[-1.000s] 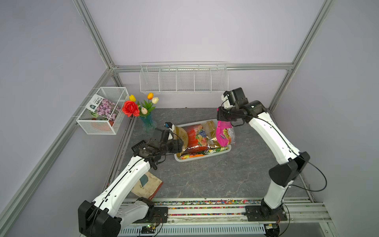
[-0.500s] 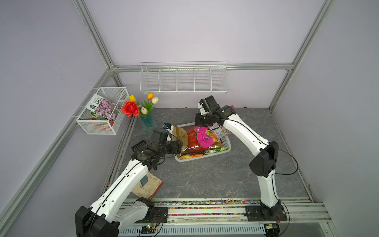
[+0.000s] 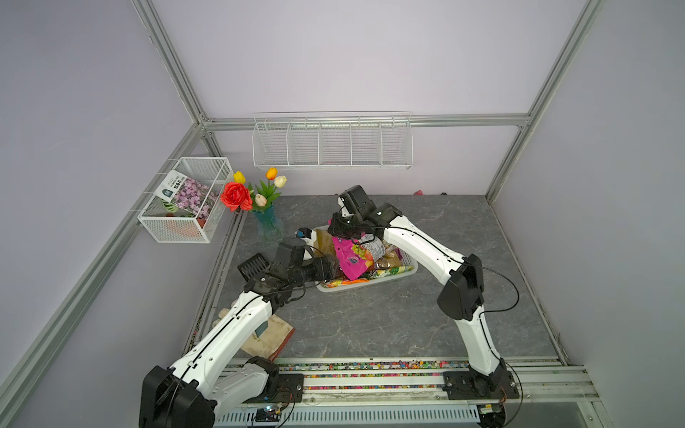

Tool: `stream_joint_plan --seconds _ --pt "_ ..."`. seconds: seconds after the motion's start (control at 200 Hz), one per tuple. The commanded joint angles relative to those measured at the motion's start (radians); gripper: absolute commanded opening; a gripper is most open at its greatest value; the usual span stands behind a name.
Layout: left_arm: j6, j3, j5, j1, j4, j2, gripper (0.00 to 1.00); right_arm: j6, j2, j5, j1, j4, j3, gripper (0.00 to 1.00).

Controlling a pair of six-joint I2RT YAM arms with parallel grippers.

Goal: Put the candies in the basket
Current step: Place the candy in the basket.

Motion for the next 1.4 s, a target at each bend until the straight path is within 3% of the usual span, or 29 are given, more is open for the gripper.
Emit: stream_joint_plan --seconds 0.0,0.215,0.43,0.545,0.79,0.98,1.17,1.395 --pt "-0.064 -0.022 0.028 0.005 0.11 0.02 0.8 -0.037 -0.016 0.004 0.002 0.022 0.024 0.26" --pt "-0.092 0.018 0.037 0.007 0.169 0.111 0.8 -0.214 -0.175 0.039 -0.088 -0.026 -0.119 0.43" --pt "-0.106 0.094 0.087 0.009 0.159 0.2 0.77 -0.362 -0.363 0.123 -0.266 0.03 -0.429 0.47" --pt "-0.13 0.121 0.115 0.009 0.147 0.221 0.76 -0.412 -0.391 0.132 -0.345 0.012 -0.507 0.48" --pt "-0.199 0.141 0.11 0.012 0.164 0.229 0.79 -0.448 -0.342 0.106 -0.396 -0.03 -0.521 0.48" --pt "-0.334 0.192 0.146 0.013 0.127 0.249 0.79 -0.443 -0.329 0.069 -0.408 -0.019 -0.524 0.47" --pt "-0.383 0.127 0.128 0.012 0.2 0.192 0.79 -0.444 -0.34 0.049 -0.417 -0.007 -0.535 0.47" --pt "-0.34 0.167 0.213 0.013 0.255 0.315 0.57 -0.458 -0.335 0.026 -0.434 0.007 -0.541 0.47"
